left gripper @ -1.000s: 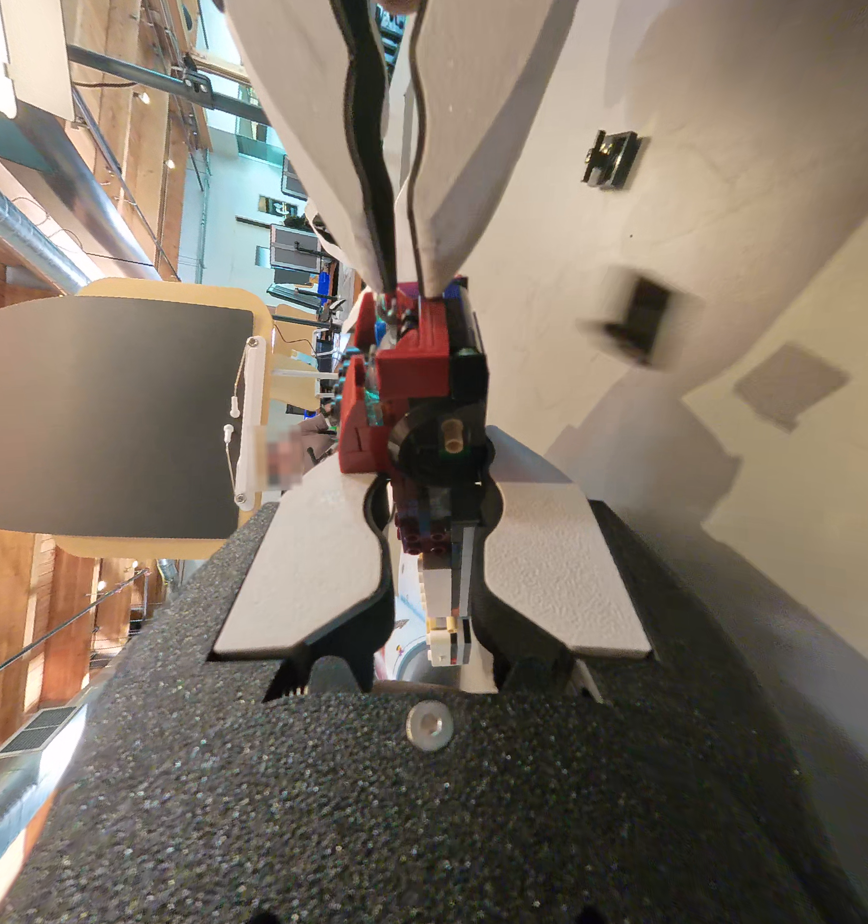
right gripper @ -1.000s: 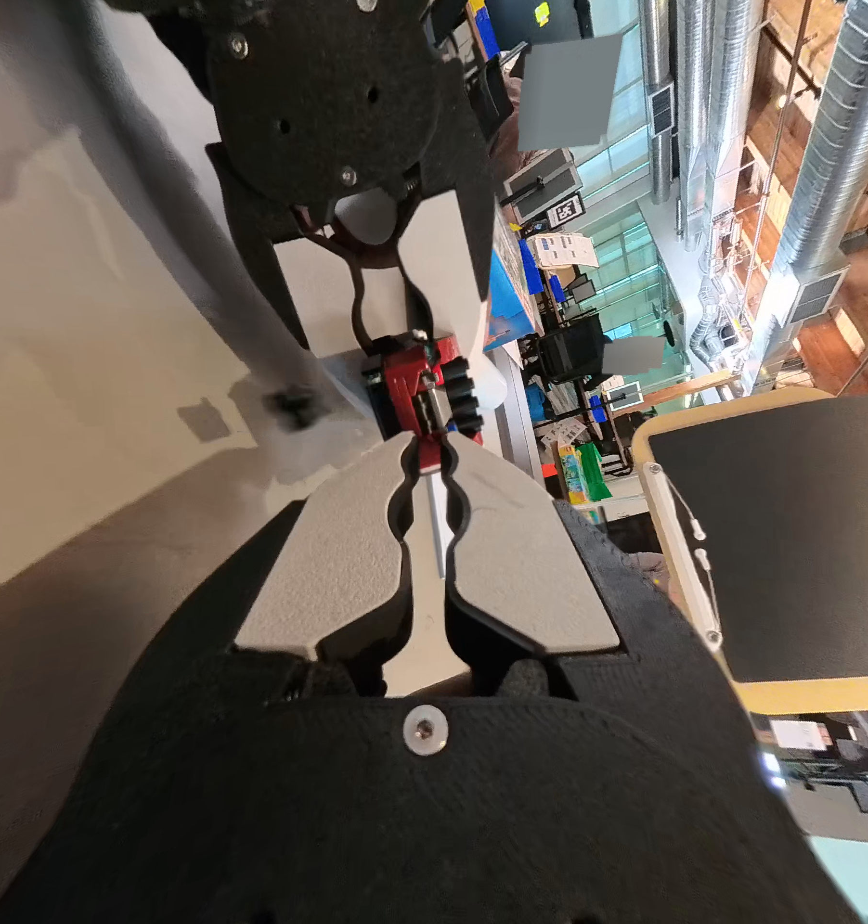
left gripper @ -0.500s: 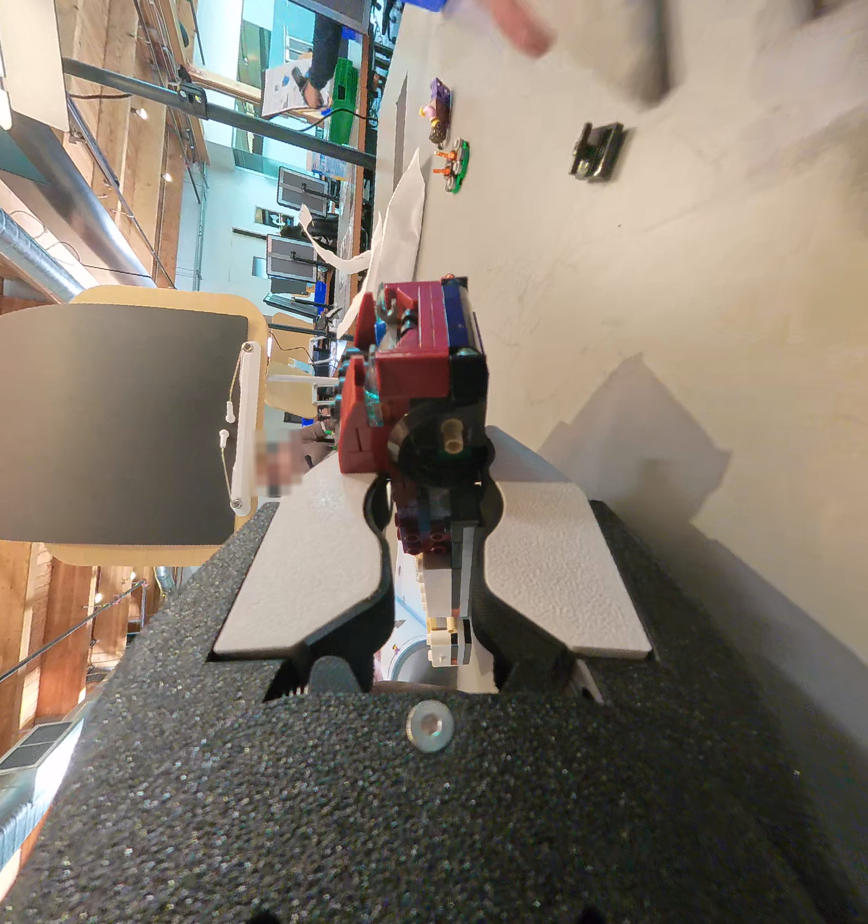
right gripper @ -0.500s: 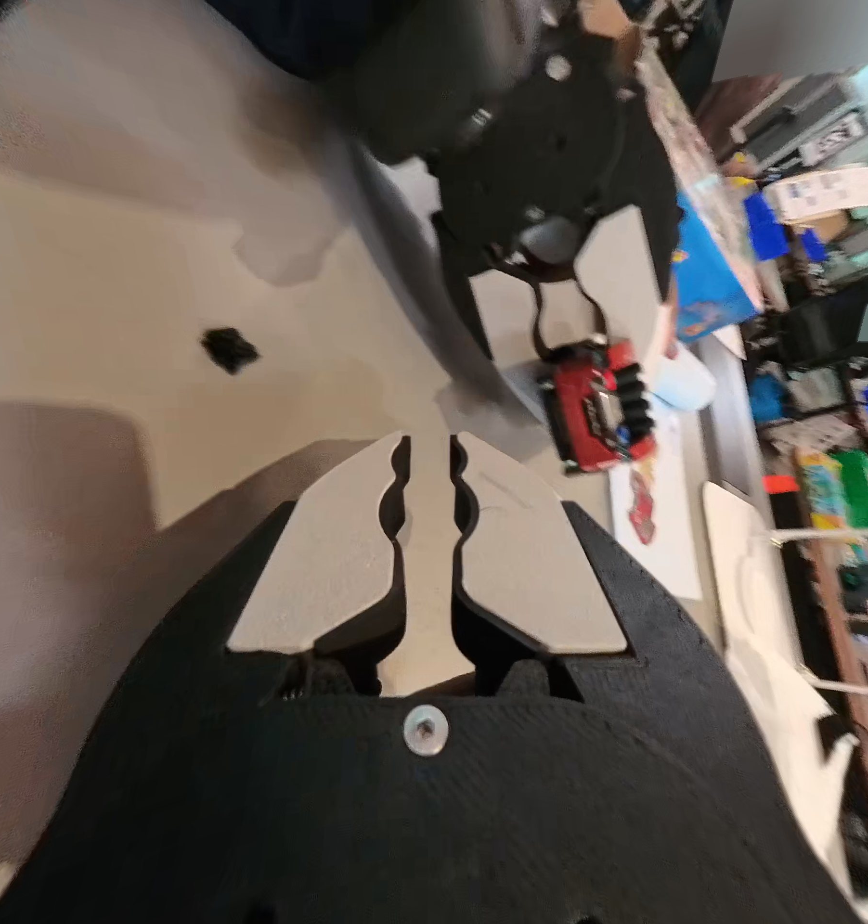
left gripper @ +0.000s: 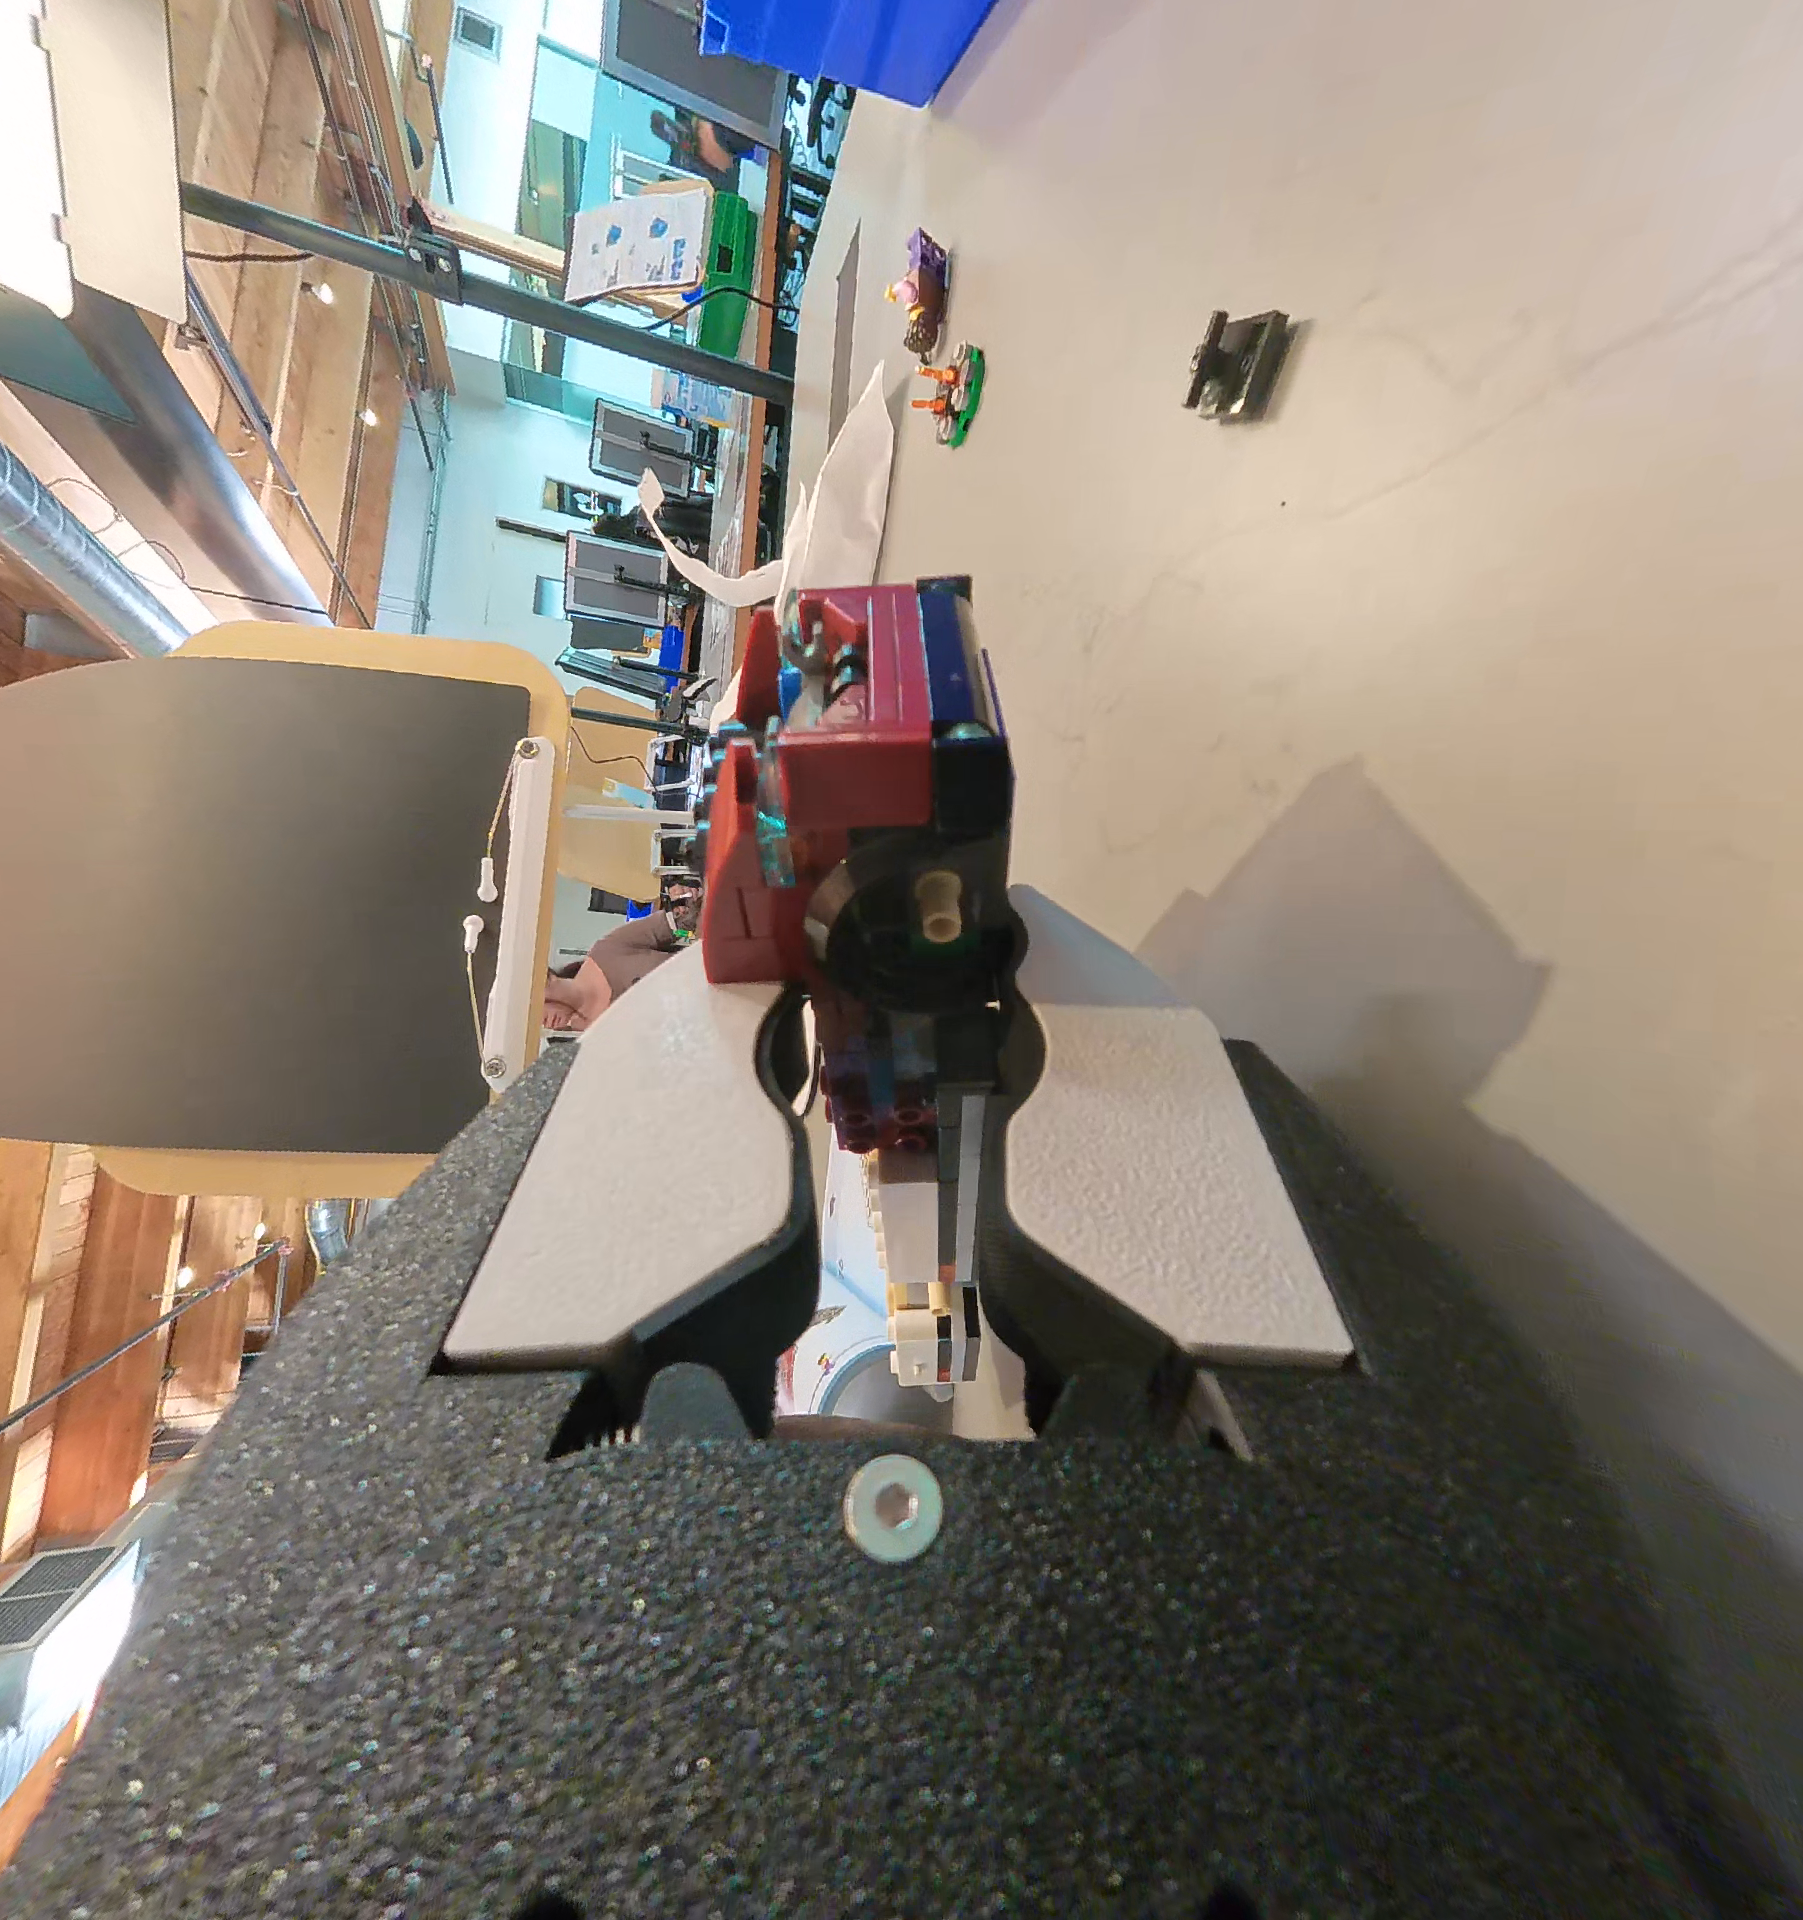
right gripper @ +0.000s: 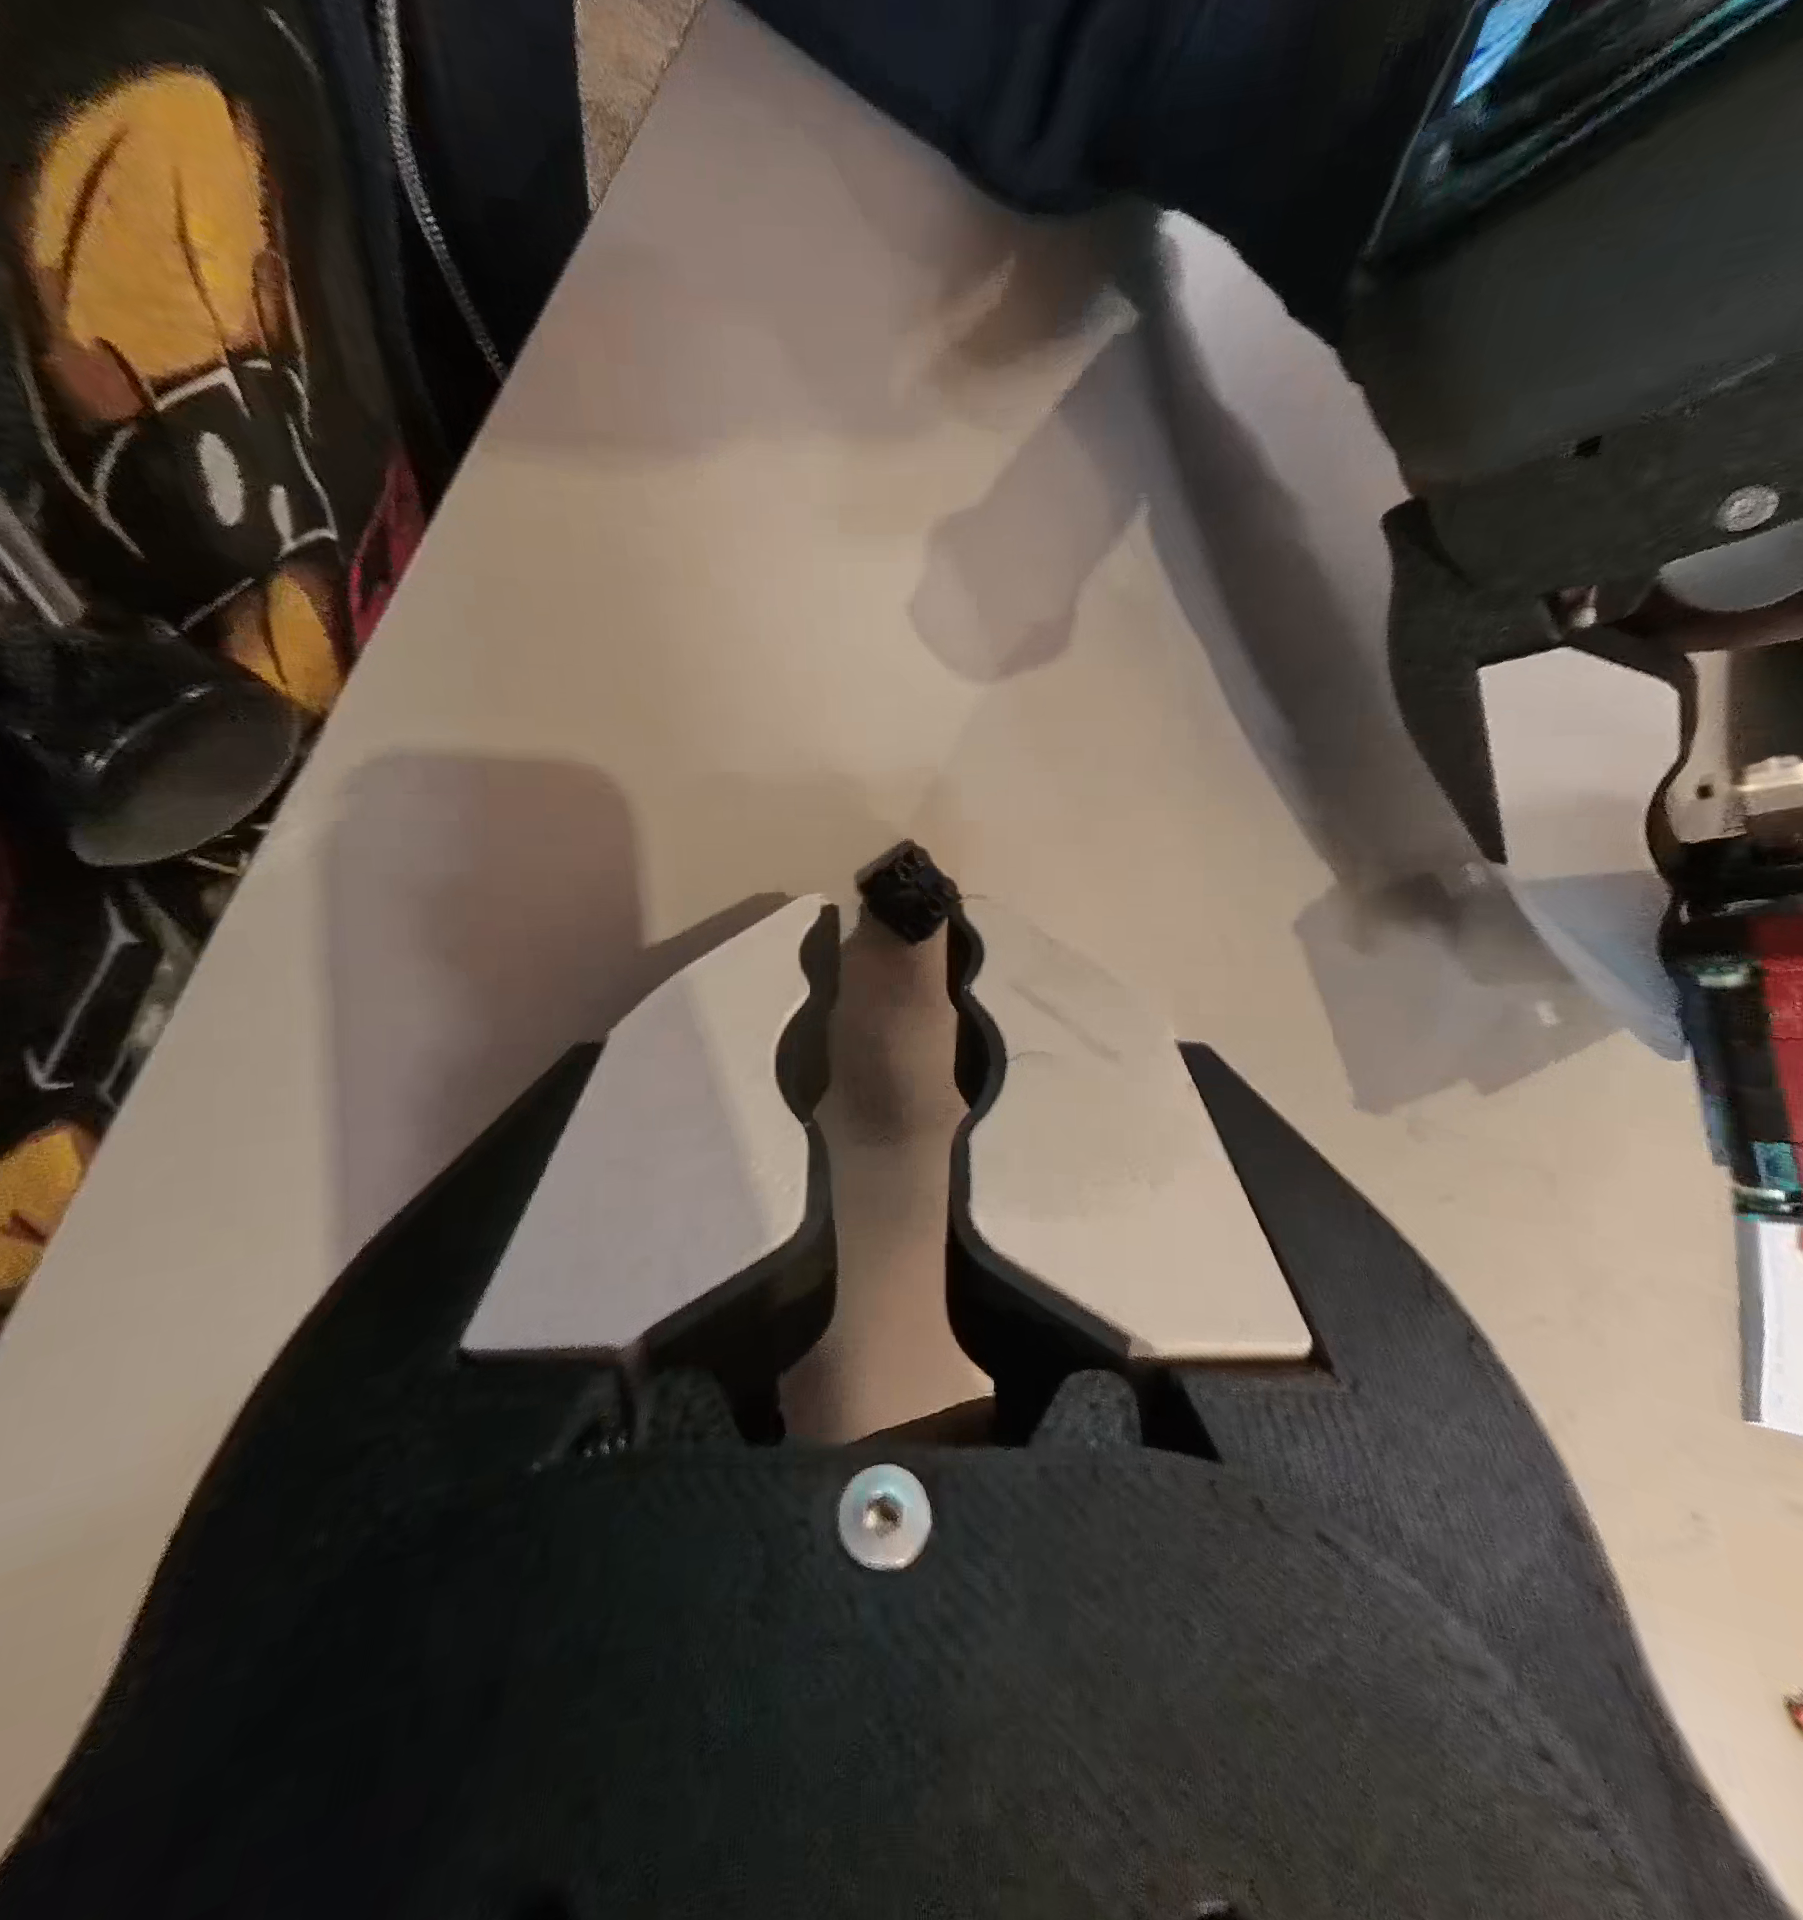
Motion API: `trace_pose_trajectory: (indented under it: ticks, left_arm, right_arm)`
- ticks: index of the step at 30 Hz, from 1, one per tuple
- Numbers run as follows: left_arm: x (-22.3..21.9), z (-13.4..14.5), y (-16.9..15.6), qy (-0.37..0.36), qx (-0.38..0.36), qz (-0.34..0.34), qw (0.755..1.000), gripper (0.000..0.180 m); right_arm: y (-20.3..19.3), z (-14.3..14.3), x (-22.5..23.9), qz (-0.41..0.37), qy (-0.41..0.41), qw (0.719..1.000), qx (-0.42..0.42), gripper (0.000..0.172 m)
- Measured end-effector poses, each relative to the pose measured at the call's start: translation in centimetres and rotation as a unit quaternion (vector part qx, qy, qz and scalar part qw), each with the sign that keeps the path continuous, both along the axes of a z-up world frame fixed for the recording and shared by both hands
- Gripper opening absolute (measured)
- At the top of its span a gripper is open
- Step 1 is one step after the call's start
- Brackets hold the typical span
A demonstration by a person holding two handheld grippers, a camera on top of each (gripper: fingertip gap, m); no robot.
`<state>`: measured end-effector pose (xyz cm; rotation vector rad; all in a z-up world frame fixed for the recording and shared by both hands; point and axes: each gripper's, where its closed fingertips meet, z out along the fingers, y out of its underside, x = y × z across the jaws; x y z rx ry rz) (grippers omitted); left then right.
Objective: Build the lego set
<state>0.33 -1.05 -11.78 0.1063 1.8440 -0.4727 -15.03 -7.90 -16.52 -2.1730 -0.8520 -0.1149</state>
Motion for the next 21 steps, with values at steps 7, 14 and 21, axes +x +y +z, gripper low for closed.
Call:
trace_pose_trajectory:
  ticks: [7, 14, 21]
  left_arm:
    - [0.0, -0.2, -0.1, -0.001, 0.001, -0.003, 1.000, 0.033]
    - [0.1, -0.3, 0.0, 0.002, 0.004, -0.002, 1.000, 0.033]
    - [-0.1, -0.1, -0.3, 0.000, 0.006, -0.003, 1.000, 0.033]
  right_arm:
    - [1.0, 0.5, 0.9, -0.105, 0.048, 0.993, -0.003, 0.023]
    - [1.5, 1.4, 1.5, -0.247, 0.161, 0.955, -0.037, 0.024]
    - [0.6, 0.0, 1.3, -0.295, 0.136, 0.943, -0.064, 0.017]
